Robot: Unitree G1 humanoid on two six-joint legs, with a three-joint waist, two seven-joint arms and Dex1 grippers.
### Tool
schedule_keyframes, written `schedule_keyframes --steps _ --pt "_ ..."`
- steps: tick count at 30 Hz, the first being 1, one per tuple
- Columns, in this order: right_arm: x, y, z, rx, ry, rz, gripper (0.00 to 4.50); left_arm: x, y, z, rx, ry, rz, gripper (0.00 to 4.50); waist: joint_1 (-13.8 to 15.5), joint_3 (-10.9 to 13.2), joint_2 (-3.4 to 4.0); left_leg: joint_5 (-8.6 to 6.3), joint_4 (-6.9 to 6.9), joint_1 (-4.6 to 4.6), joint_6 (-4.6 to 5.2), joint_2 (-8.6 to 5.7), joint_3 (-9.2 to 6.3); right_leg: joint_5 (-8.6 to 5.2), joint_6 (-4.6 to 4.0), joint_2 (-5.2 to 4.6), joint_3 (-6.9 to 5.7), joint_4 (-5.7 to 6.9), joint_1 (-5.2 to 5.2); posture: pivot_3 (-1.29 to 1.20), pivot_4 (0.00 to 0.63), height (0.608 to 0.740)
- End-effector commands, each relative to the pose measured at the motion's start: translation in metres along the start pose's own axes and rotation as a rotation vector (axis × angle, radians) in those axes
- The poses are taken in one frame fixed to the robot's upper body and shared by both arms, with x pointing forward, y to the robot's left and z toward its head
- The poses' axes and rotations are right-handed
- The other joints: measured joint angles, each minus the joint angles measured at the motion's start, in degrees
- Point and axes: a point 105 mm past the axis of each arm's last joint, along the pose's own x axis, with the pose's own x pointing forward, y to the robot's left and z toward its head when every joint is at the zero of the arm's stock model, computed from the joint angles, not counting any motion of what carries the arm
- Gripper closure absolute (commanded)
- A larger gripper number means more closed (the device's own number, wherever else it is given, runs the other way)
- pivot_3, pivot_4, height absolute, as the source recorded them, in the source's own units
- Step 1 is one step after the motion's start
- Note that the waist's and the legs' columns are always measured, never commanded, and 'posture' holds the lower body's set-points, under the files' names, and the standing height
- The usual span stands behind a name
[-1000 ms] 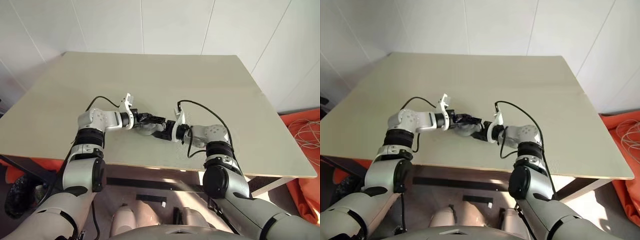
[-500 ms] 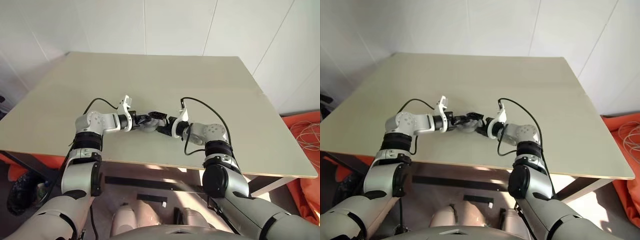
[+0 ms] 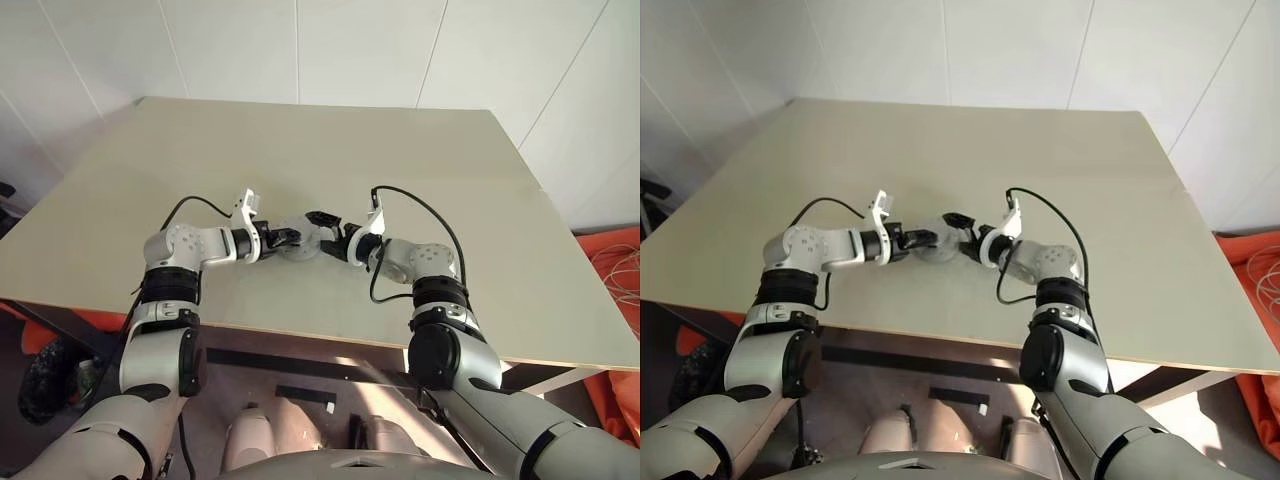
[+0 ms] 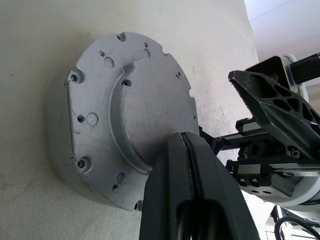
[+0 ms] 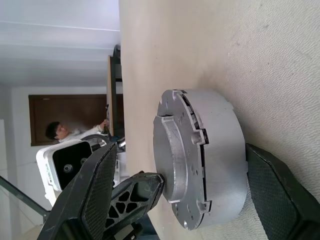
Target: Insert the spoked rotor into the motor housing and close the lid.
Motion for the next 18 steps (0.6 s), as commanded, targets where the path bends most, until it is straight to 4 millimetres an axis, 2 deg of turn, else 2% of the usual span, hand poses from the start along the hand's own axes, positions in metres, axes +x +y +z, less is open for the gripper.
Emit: schedule_keyframes --steps 1,8,18 --pt "-0.0010 0.0381 0.0189 -0.043 -0.053 0.119 0.04 -0.0037 0.0341 -0.0165 -0.042 0.053 0.162 4.50 0.0 0.0 0.00 0.01 0.00 0.01 -0.01 0.00 0.00 0.00 0.00 0.00 0.00 0.01 0.01 0.00 0.000 0.740" --pt "-0.0052 0.0349 0.0206 -0.044 -0.052 0.109 0.04 -0.0050 0.0401 -0.0194 -0.058 0.047 0.183 4.50 0.1 0.0 0.00 0.01 0.07 0.24 -0.02 -0.03 0.00 -0.15 0.27 -0.07 0.00 0.03 0.26 0.00 0.000 0.740" --pt "-0.0080 0.0335 0.0206 -0.051 -0.042 0.094 0.04 -0.0056 0.0408 -0.0204 -0.061 0.043 0.183 4.50 0.2 0.0 0.00 0.02 0.11 0.25 -0.03 -0.05 0.00 -0.09 0.20 -0.10 -0.01 0.05 0.29 0.00 0.000 0.740"
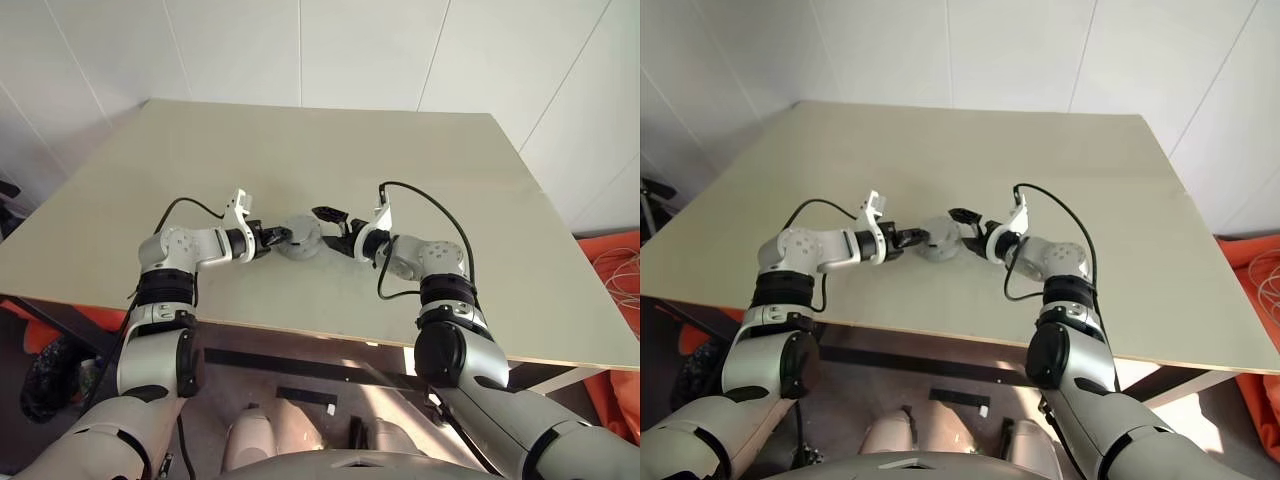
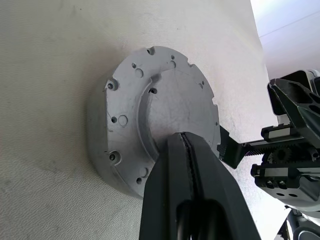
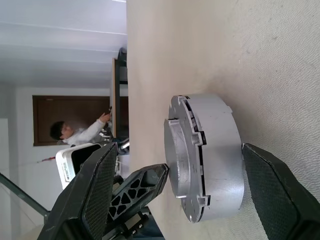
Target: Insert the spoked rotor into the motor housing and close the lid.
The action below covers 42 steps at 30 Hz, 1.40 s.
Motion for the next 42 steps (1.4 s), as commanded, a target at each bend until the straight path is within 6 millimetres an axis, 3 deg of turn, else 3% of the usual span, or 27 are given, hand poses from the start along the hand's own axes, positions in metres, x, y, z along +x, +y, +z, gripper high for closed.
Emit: schedule_keyframes --steps 1,16,29,42 --pt "-0.001 0.030 0.012 -0.043 -0.029 0.093 0.04 -0.001 0.031 -0.024 -0.044 0.083 0.139 4.50 0.0 0.0 0.00 0.00 0.00 0.00 0.00 0.00 0.00 0.00 0.00 0.00 0.00 0.00 0.00 0.00 0.000 0.740" --pt "-0.007 0.008 0.007 -0.087 0.016 0.027 0.04 -0.003 0.030 -0.022 -0.040 0.076 0.138 4.50 0.0 0.0 0.00 0.00 0.00 0.01 0.00 -0.02 0.00 0.07 -0.12 -0.02 0.00 0.00 0.02 0.00 0.000 0.740" --pt "0.001 -0.012 -0.007 -0.113 0.071 -0.014 0.04 -0.009 0.032 -0.021 -0.045 0.063 0.145 4.50 -0.2 -0.1 -0.02 -0.01 0.00 0.11 0.02 -0.01 0.00 0.00 0.00 -0.02 -0.01 0.00 0.18 0.00 0.000 0.740" --pt "0.028 0.008 -0.032 -0.118 0.113 0.049 0.04 -0.014 0.034 -0.021 -0.052 0.055 0.161 4.50 -0.8 -0.1 -0.01 -0.09 0.01 0.38 0.15 0.02 0.00 -0.13 0.22 0.00 -0.02 0.00 0.29 0.00 0.000 0.740"
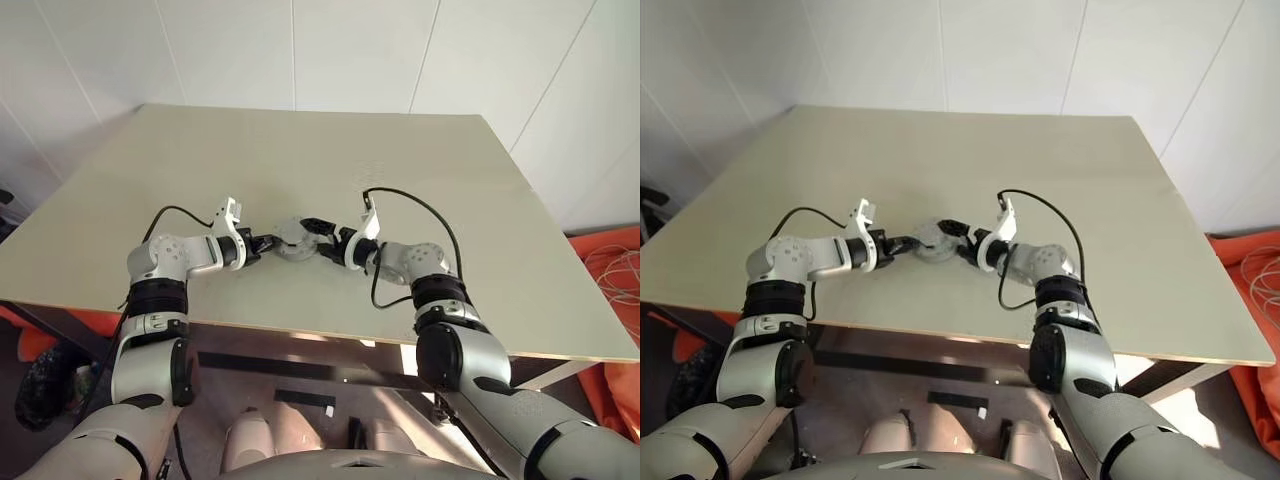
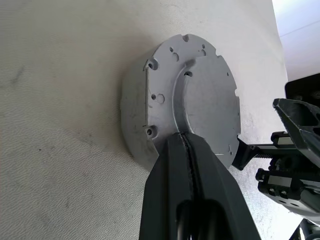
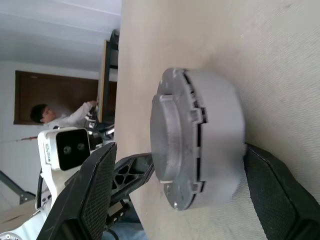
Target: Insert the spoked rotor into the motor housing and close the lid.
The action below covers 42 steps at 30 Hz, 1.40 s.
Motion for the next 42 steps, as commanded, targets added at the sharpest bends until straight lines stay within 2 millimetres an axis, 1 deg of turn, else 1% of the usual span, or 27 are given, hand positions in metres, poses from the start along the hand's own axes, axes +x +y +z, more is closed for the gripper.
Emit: schedule_keyframes --steps 1,12,15,21,27,31,38,41,42 --pt "0.009 0.015 -0.003 -0.014 0.021 0.040 0.04 0.000 0.018 -0.017 -0.031 0.066 0.079 4.50 -0.1 0.0 0.00 0.00 0.00 0.00 0.00 0.00 0.00 0.00 0.00 0.00 0.00 0.00 0.00 0.00 0.000 0.740" --pt "0.008 0.013 0.001 -0.020 0.012 0.032 0.04 -0.001 0.019 -0.019 -0.042 0.058 0.082 4.50 0.1 0.0 0.00 0.00 0.00 -0.04 0.01 0.01 0.00 0.01 -0.02 0.02 0.01 0.00 -0.02 0.00 0.000 0.740" --pt "0.012 0.013 -0.001 -0.016 0.005 0.031 0.04 -0.002 0.018 -0.018 -0.039 0.057 0.082 4.50 0.0 0.0 0.00 0.00 0.00 -0.03 0.01 0.01 0.00 0.01 -0.01 0.02 0.01 0.00 -0.02 0.00 0.000 0.740" --pt "0.018 0.019 -0.005 -0.022 0.012 0.052 0.04 -0.002 0.018 -0.017 -0.036 0.056 0.085 4.50 0.0 0.0 0.01 0.00 0.00 -0.05 0.01 0.02 0.00 0.00 0.00 0.03 0.01 -0.01 -0.07 0.00 0.000 0.740" --pt "0.021 0.030 -0.010 -0.032 0.046 0.103 0.04 -0.004 0.019 -0.016 -0.036 0.051 0.089 4.50 0.1 0.0 0.02 -0.01 -0.01 -0.19 0.02 0.01 -0.02 0.01 -0.02 0.02 0.00 -0.01 -0.14 0.00 0.000 0.740" --pt "0.021 0.030 -0.010 -0.034 0.045 0.104 0.04 -0.004 0.020 -0.016 -0.037 0.049 0.091 4.50 0.2 0.0 0.02 -0.02 -0.01 -0.30 0.04 0.00 -0.02 0.17 -0.30 0.01 0.00 -0.02 -0.21 0.00 0.000 0.740" --pt "0.021 0.031 -0.009 -0.033 0.037 0.110 0.04 -0.004 0.020 -0.016 -0.036 0.050 0.090 4.50 0.2 0.0 0.02 -0.02 -0.01 -0.30 0.04 0.00 -0.02 0.11 -0.19 0.01 -0.01 -0.02 -0.22 0.00 0.000 0.740" --pt "0.022 0.030 -0.006 -0.028 0.017 0.103 0.62 -0.004 0.019 -0.016 -0.034 0.051 0.089 4.50 0.2 0.0 0.03 -0.02 -0.01 -0.32 0.04 0.00 -0.03 0.11 -0.19 0.01 0.00 -0.02 -0.24 0.00 0.000 0.740" --pt "0.022 0.031 -0.006 -0.029 0.014 0.104 0.91 -0.004 0.019 -0.016 -0.033 0.052 0.089 4.50 0.2 0.0 0.03 -0.02 -0.01 -0.35 0.04 0.00 -0.02 0.11 -0.20 0.01 0.00 -0.02 -0.26 0.00 0.000 0.740"
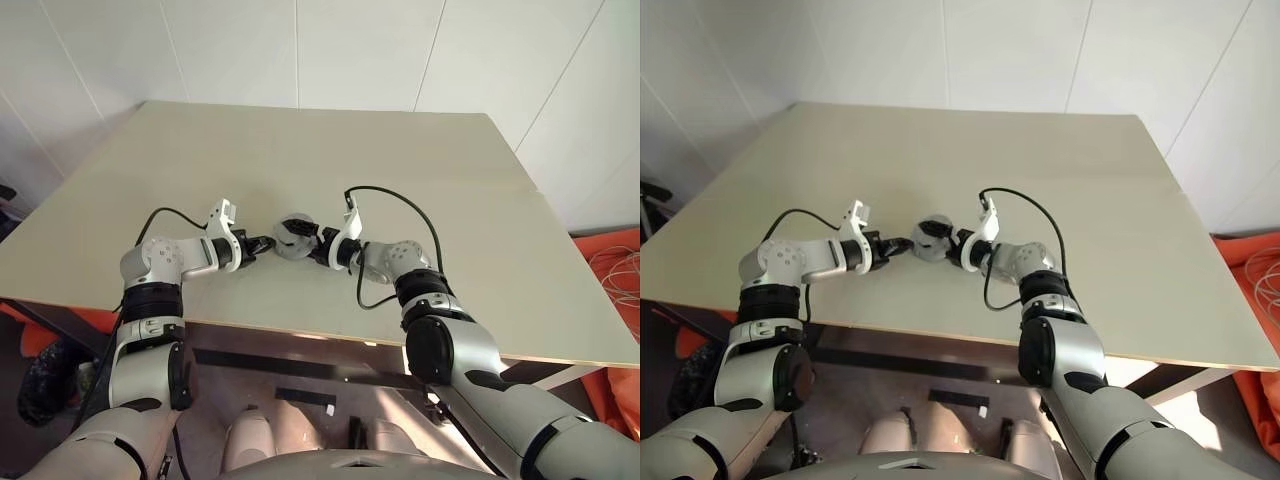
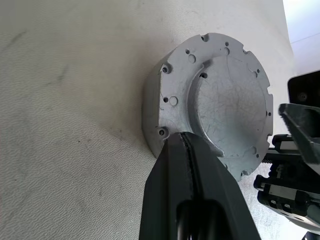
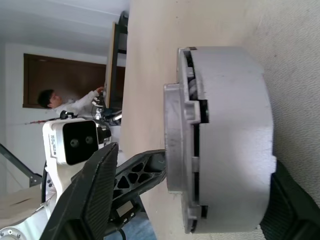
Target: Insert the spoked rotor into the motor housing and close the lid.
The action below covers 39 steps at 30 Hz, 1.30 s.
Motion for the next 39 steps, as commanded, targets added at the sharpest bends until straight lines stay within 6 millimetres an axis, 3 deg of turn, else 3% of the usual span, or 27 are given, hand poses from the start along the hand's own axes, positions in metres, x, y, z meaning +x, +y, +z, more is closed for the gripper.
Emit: schedule_keyframes --steps 1,3,10,14,22,28,36,39 --pt "0.006 0.022 0.007 -0.024 -0.019 0.065 1.27 0.003 0.013 -0.016 -0.023 0.066 0.060 4.50 0.0 0.0 0.00 0.00 0.00 -0.02 0.00 0.00 0.00 0.01 -0.01 0.00 0.00 0.00 -0.02 0.00 0.000 0.740" --pt "0.006 0.022 0.008 -0.027 -0.021 0.066 1.92 0.003 0.013 -0.016 -0.023 0.067 0.060 4.50 0.0 0.0 0.01 0.00 0.00 -0.06 0.00 0.00 0.00 0.07 -0.11 0.00 0.00 0.01 -0.06 0.00 0.000 0.740" --pt "0.006 0.021 0.010 -0.030 -0.031 0.060 1.92 0.004 0.013 -0.016 -0.023 0.065 0.061 4.50 0.1 0.0 0.01 0.00 0.00 -0.08 0.00 0.00 0.00 0.07 -0.13 0.00 0.00 0.00 -0.08 0.00 0.000 0.740" --pt "0.005 0.023 0.012 -0.020 -0.043 0.070 2.49 0.004 0.013 -0.017 -0.023 0.064 0.059 4.50 0.1 0.0 0.01 0.00 0.00 -0.08 0.00 0.00 0.00 0.07 -0.12 0.00 0.00 0.00 -0.08 0.00 0.000 0.740" --pt "0.002 0.028 0.023 0.001 -0.081 0.092 2.49 0.004 0.009 -0.012 -0.021 0.043 0.035 4.50 0.1 0.0 0.01 0.00 0.00 -0.08 0.00 0.00 0.00 0.08 -0.13 0.00 0.00 0.00 -0.08 0.00 0.000 0.740" --pt "-0.004 0.038 0.042 0.071 -0.151 0.140 2.49 -0.001 -0.007 0.002 -0.031 -0.029 -0.080 4.50 0.1 0.1 0.02 0.00 0.00 -0.20 0.00 0.00 0.01 0.09 -0.14 0.00 0.00 0.01 -0.20 0.00 0.000 0.740" --pt "-0.009 0.057 0.060 0.108 -0.216 0.214 2.49 -0.013 -0.030 0.013 -0.023 -0.115 -0.243 4.50 0.1 0.1 0.01 -0.02 0.63 -1.74 0.05 0.16 -0.09 0.19 -0.26 0.12 -0.07 0.22 -1.45 0.00 0.000 0.740" --pt "-0.011 0.063 0.062 0.100 -0.214 0.243 2.49 -0.017 -0.028 0.023 -0.079 -0.183 -0.269 4.50 0.1 0.1 0.01 -0.08 0.67 -1.79 0.14 0.16 -0.08 0.19 -0.27 0.11 -0.07 0.22 -1.49 0.00 0.000 0.740"
